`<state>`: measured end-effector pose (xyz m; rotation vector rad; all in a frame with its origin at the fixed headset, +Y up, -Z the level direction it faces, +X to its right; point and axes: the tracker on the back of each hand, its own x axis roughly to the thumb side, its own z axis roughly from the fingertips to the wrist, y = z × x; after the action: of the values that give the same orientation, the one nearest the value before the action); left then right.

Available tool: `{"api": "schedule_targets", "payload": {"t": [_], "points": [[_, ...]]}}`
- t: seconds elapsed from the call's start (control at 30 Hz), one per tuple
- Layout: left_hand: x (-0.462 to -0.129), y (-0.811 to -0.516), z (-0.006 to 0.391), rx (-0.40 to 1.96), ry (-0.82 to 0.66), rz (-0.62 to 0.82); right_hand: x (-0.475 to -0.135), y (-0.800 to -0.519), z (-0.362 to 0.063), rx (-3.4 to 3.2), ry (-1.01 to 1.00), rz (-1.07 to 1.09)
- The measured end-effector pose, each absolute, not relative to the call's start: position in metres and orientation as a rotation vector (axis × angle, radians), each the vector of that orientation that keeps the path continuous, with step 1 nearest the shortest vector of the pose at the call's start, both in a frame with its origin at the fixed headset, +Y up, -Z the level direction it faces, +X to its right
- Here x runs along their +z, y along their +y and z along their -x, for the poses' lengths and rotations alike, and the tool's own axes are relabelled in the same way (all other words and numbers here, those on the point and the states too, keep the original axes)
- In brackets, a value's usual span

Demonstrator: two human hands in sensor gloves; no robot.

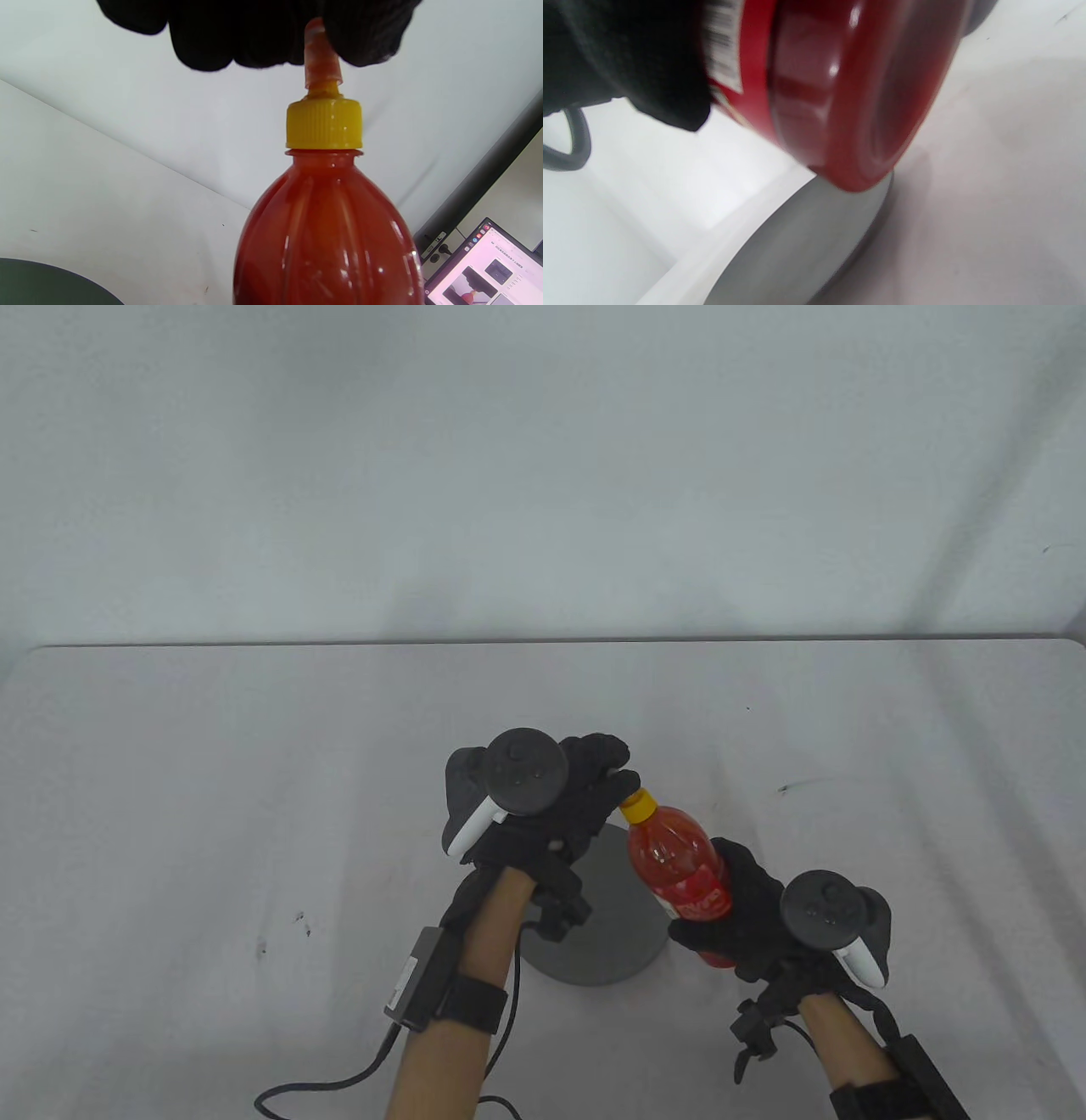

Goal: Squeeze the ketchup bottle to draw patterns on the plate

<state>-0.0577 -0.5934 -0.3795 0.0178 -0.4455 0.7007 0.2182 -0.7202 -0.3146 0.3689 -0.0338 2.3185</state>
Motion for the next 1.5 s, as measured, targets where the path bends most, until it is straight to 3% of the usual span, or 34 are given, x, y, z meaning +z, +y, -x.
{"api": "schedule_targets", "payload": {"t": [0.33,0.67,1.03,1.3,1.5], "points": [[-0.380,-0.599,0.064,0.812,-0.513,0.065,-0.316,-0.721,-0.218,2.331,-0.028,-0.370],[-0.382,-0.594,0.060,0.747,-0.457,0.044,-0.316,-0.721,-0.217,2.330,-0.029,-0.379],[-0.375,-0.582,0.061,0.666,-0.493,0.070,-0.316,-0.720,-0.213,2.327,-0.034,-0.410],[-0.365,-0.568,0.091,0.720,-0.485,0.032,-0.314,-0.721,-0.209,2.319,-0.027,-0.423],[-0.352,-0.587,0.129,0.736,-0.383,0.020,-0.314,-0.721,-0.210,2.325,-0.033,-0.419]]}}
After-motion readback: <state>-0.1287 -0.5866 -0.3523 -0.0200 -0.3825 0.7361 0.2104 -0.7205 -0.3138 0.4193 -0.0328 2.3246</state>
